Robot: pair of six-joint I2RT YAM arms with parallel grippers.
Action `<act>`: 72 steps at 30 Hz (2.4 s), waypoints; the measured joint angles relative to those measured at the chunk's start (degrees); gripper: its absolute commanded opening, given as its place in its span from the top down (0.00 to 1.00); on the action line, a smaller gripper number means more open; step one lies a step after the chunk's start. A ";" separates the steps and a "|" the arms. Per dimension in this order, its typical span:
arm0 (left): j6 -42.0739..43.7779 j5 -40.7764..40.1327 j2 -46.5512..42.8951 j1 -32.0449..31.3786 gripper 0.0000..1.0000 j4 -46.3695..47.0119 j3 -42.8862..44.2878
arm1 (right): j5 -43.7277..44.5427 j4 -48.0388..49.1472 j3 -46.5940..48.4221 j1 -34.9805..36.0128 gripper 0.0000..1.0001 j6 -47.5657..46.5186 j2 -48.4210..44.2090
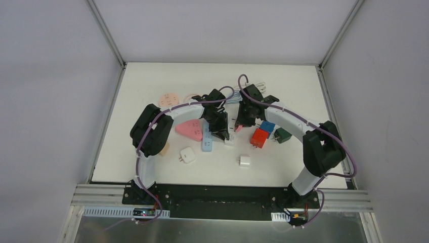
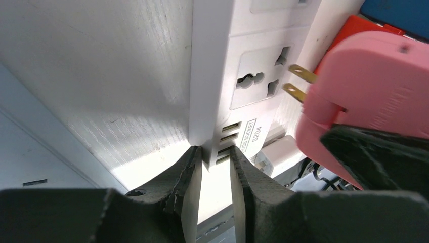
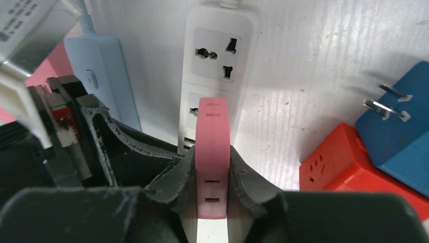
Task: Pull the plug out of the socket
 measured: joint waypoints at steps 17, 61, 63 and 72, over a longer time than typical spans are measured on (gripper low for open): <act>9.90 -1.16 -0.50 -0.31 0.26 -3.43 4.92 | -1.27 0.50 -3.72 -12.11 0.92 3.67 -8.07; 11.74 -45.31 -58.25 2.78 0.01 -14.49 -8.68 | -5.73 7.15 -1.51 -22.34 0.19 0.28 -3.89; 10.67 -46.58 -60.17 2.78 0.01 -16.48 -7.52 | -3.72 7.23 -2.36 -22.27 0.14 0.11 -8.17; 9.38 -51.08 -64.57 2.78 0.01 -26.01 2.16 | 7.61 3.52 -5.25 -21.49 0.00 -1.70 -29.38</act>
